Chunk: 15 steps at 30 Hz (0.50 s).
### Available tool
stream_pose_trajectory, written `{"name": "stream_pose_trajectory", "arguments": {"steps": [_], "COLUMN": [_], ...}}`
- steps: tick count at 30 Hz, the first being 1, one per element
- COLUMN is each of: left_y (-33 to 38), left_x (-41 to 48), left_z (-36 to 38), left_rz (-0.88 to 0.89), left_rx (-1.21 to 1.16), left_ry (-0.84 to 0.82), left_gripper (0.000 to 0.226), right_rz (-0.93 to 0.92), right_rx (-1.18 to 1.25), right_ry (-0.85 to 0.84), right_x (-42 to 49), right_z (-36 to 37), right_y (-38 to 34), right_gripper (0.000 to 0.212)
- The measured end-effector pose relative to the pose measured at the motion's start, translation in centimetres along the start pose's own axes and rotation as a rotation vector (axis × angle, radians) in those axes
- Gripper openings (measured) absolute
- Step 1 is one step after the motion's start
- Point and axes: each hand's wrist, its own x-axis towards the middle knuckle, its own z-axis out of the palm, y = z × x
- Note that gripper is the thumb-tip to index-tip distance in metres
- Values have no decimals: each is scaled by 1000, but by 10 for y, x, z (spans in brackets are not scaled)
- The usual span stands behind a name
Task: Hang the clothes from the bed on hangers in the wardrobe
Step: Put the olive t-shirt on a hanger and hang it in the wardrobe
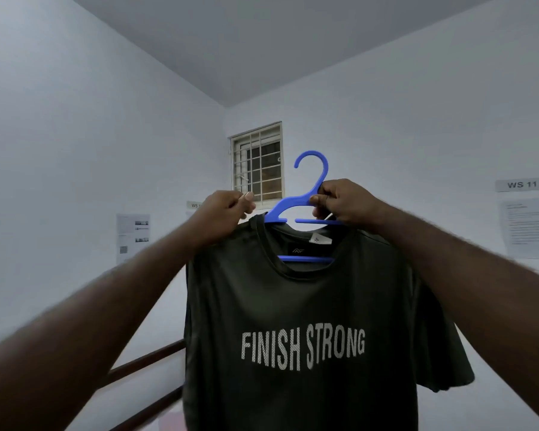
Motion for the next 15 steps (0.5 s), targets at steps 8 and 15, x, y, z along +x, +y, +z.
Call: {"name": "stream_pose_trajectory", "arguments": {"steps": [8, 15], "left_y": [-23, -44], "left_x": [-9, -9], "left_z": [-20, -14], "left_rz": [-96, 31], "left_rx": [60, 4], "left_ry": [-455, -170], "left_gripper": [33, 14], "right_rz": [-7, 74], "right_rx": [17, 84], "right_ry": [-42, -7], "right_x": [3, 0], "right_z": [23, 14], "right_y": [-15, 2], "right_gripper": [16, 32]}}
